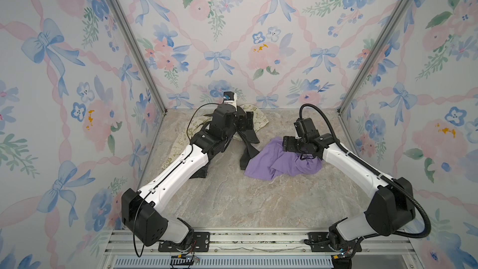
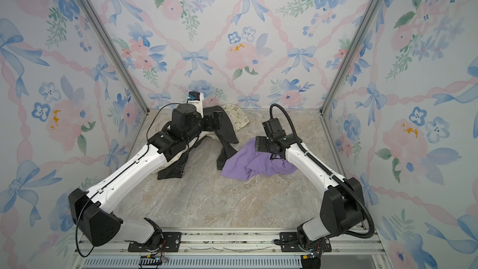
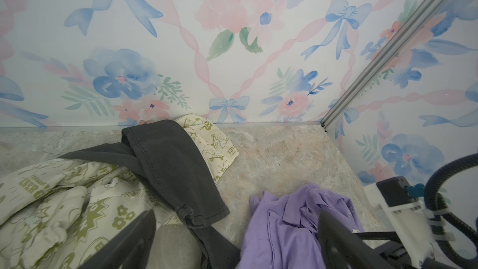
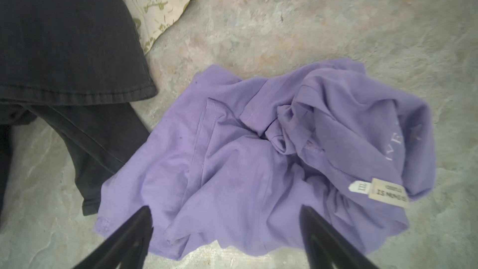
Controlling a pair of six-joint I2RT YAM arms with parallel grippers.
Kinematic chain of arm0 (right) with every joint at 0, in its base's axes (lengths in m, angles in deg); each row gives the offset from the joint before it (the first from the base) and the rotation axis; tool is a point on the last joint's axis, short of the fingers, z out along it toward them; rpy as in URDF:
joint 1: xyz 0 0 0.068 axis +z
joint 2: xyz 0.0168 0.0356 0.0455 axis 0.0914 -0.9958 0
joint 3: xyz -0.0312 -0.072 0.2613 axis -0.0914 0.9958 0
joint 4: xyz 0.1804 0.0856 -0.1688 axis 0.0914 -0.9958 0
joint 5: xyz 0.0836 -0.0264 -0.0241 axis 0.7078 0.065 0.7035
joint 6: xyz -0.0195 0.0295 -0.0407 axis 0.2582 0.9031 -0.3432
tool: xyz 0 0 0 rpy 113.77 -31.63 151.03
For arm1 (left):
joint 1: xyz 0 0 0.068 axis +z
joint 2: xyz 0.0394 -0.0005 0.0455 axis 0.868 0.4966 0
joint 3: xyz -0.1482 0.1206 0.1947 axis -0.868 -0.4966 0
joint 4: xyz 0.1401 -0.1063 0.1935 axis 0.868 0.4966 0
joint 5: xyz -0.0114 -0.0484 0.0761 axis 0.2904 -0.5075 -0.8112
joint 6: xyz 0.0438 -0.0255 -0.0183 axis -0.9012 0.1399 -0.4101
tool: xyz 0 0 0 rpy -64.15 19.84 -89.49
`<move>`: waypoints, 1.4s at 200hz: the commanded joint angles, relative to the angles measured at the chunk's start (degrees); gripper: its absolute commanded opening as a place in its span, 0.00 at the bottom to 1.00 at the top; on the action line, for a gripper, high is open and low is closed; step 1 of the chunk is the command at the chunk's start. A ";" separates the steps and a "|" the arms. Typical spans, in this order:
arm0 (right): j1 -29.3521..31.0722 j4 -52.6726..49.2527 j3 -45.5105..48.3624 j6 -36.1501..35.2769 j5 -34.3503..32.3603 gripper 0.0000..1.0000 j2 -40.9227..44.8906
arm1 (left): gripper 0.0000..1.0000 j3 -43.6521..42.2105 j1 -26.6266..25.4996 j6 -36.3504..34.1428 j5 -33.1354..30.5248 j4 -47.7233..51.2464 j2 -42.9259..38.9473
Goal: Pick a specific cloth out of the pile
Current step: 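Lower the right gripper onto the lavender shirt and grasp it while the left arm withdraws, then lift the lavender shirt with the right gripper and carry it farther from the pile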
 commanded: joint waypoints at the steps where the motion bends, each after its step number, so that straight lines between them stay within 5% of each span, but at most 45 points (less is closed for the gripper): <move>1: 1.00 -3.93 -1.64 3.01 0.95 0.86 -3.59 | 0.98 -4.43 1.36 1.50 -2.73 -2.33 -5.21; 41: 4.70 -4.57 -3.90 3.95 2.75 0.82 -10.76 | 0.98 -13.51 1.51 6.36 -3.03 -10.08 -11.88; 102: 5.73 -6.43 -6.53 7.04 6.33 0.73 -19.01 | 0.98 -14.91 2.12 6.25 -3.70 -10.64 -13.98; 144: 5.77 -7.29 -7.49 8.28 7.14 0.45 -21.08 | 0.98 -16.11 3.04 6.60 -3.48 -11.05 -15.00; 185: 4.67 -7.09 -8.75 8.25 5.62 0.06 -18.88 | 0.98 -16.74 4.18 6.60 -2.85 -12.10 -15.53; 280: -11.37 -6.80 -34.85 -2.04 -0.37 0.00 -10.52 | 0.98 -19.79 6.42 5.77 -2.76 -16.81 -18.52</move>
